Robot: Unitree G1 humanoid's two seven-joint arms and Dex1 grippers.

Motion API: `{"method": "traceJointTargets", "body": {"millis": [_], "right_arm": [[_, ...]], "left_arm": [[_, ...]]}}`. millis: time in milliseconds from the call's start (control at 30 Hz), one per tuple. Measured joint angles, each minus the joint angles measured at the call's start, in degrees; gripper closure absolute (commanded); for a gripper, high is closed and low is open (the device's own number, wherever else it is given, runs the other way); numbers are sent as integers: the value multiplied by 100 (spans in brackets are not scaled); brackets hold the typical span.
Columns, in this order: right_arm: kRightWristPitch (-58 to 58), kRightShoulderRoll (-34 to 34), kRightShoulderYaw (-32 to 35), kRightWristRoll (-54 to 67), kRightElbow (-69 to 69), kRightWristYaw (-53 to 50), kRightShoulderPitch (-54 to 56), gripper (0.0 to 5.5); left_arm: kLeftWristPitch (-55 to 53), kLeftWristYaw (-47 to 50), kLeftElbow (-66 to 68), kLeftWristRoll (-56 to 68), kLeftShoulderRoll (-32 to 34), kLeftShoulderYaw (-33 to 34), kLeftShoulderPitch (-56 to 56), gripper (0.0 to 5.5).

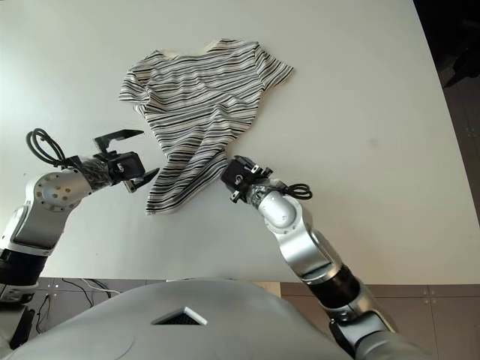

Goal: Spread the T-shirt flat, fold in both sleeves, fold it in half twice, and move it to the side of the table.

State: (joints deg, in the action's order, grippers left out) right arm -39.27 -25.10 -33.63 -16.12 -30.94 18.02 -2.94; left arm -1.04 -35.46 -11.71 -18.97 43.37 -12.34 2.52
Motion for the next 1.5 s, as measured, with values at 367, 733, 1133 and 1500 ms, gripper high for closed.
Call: {"method": "traceJointTargets", "body": {"millis": [367, 733, 1133, 1500], "right_arm": [[244, 45, -63, -150, 11, 279, -274, 311], [613, 921, 47, -363, 1208, -298, 16, 311], [1413, 2238, 674, -62, 1861, -1631, -344, 378], [1631, 1898, 548, 35, 1093, -1081, -728, 378]], "left_arm": [[-329, -794, -938, 511, -70, -147, 229, 96], [-163, -337, -261, -495, -184, -587, 33, 96], [-118, -358, -507, -434, -110, -568, 430, 96], [100, -437, -378, -243, 116, -476, 442, 96]]}}
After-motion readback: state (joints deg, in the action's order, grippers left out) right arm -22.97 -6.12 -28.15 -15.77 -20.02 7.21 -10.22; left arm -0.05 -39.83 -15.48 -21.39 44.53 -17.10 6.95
